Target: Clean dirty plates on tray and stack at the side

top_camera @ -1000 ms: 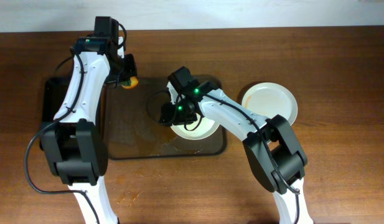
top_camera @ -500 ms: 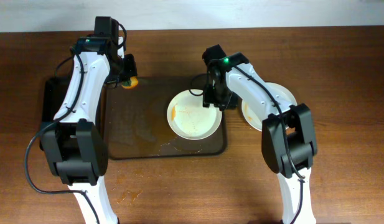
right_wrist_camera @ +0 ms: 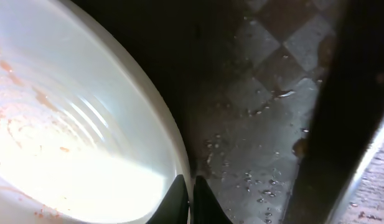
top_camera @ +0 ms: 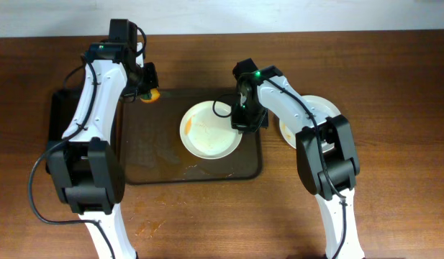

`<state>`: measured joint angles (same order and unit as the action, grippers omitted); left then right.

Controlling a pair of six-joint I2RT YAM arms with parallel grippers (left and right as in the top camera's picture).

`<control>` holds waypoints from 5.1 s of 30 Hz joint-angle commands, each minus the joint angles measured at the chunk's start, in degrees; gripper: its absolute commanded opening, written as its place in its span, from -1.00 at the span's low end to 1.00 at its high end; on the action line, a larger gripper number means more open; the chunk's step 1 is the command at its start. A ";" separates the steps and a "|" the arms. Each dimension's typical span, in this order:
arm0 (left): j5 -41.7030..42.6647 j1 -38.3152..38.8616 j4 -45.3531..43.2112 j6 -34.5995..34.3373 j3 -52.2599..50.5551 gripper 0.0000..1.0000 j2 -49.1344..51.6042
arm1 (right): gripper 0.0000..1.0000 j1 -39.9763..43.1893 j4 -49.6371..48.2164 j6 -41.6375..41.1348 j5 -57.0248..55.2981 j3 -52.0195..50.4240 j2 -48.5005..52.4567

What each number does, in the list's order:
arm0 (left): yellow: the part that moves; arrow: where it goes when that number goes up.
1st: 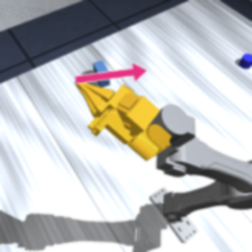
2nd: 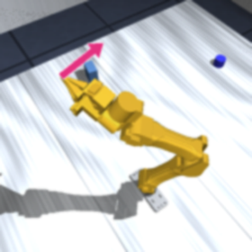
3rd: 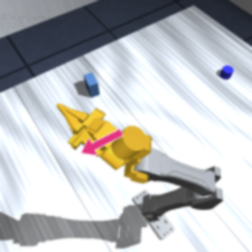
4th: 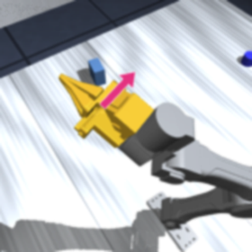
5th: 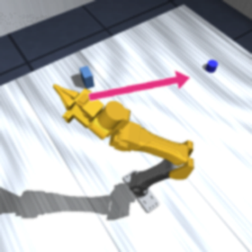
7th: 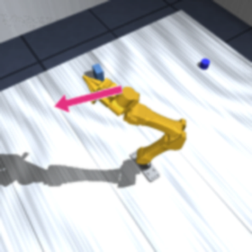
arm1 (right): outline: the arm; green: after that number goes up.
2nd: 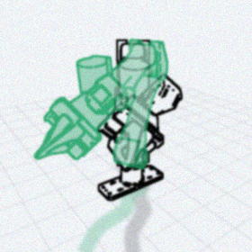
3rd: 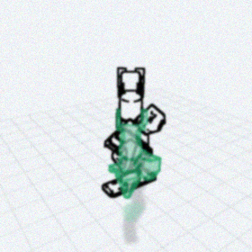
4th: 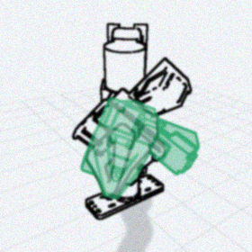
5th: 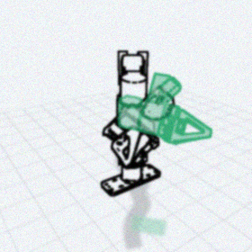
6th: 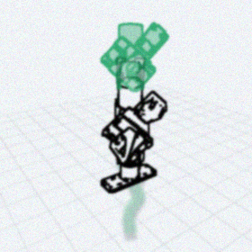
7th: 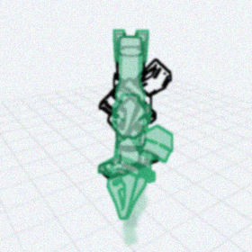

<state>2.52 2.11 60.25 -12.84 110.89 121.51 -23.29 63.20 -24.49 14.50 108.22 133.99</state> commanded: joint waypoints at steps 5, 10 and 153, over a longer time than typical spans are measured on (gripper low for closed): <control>-0.39 -0.04 0.00 0.98 -0.28 -0.99 0.31 | -0.92 10.27 6.40 8.55 1.40 0.85 -17.31; -0.39 -0.04 -0.11 0.96 -0.28 -0.99 0.31 | -0.91 27.93 13.77 12.26 -3.93 -0.15 -18.56; -3.37 -2.64 -55.49 29.86 -110.40 0.98 -121.17 | 0.97 21.79 -58.84 18.10 -13.09 -107.91 -133.63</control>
<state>-0.25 -0.75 4.56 15.92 0.80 0.84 -1.02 4.10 -6.07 1.50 0.62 0.69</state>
